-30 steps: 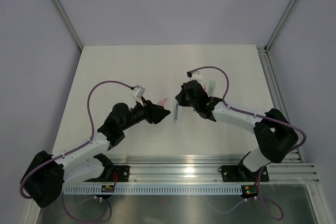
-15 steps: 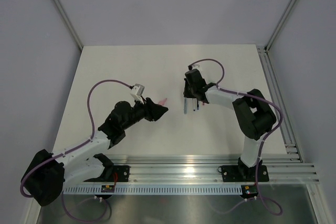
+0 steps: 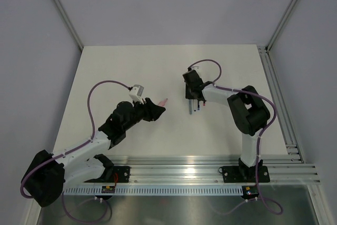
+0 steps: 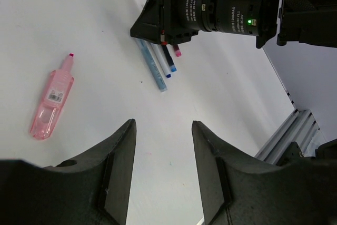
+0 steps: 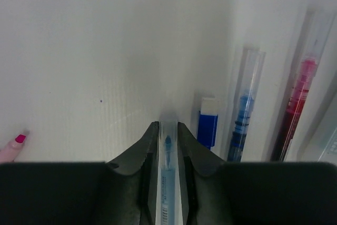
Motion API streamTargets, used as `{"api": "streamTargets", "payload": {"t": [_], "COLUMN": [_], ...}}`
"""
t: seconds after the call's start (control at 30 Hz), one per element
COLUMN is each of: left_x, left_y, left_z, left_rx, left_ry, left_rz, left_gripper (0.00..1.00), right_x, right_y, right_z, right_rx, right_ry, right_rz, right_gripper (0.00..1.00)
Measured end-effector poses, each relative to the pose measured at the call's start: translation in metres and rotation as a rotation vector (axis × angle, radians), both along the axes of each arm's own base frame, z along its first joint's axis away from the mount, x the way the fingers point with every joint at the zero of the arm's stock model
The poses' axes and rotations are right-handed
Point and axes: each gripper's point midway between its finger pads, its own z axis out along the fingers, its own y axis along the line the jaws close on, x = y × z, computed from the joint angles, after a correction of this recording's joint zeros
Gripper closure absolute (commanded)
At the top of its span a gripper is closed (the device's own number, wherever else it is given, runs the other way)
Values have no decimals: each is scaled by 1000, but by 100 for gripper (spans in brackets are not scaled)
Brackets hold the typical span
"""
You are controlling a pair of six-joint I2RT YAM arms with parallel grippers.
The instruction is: Insert the pens into the pen caps
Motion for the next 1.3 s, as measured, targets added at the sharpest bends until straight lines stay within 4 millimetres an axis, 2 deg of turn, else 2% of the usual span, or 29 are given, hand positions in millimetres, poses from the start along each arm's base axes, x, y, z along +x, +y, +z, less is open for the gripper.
{"api": "streamTargets", "payload": {"t": [0.27,0.37,0.43,0.6,0.67,0.77,0.87,0.97,1.0,1.07,1.17,1.3], "left_x": [2,2,3,7,10,14,16,15,14,13,14,14], "left_y": [4,5,7,19,28,45,66,90,97,107,116,121], "left_z": [0,0,3,21,29,38,46,53,53,52,52,50], "left_rx": [8,10,5,-15,-21,-25,-34,-52,-53,-57,-54,-45], "left_ry": [0,-2,-10,-58,-76,-97,-122,-152,-158,-167,-172,-172], "left_rz": [21,30,40,110,160,253,353,459,489,535,579,606], "left_gripper": [53,54,57,63,63,61,55,50,49,49,48,48], "right_x": [-1,-2,-2,-5,-13,-36,-65,-90,-93,-95,-96,-95], "right_y": [-5,-5,-3,8,22,60,97,128,135,145,160,166], "right_z": [0,6,20,71,88,100,95,80,73,60,45,31], "right_rx": [-19,-7,18,114,153,211,249,274,268,241,217,182], "right_ry": [4,0,-19,-109,-136,-150,-126,-83,-74,-60,-46,-33], "right_rz": [-16,-22,-25,-34,-20,23,64,67,55,27,-13,-59], "right_gripper": [55,50,48,46,41,36,27,21,17,15,15,18]}}
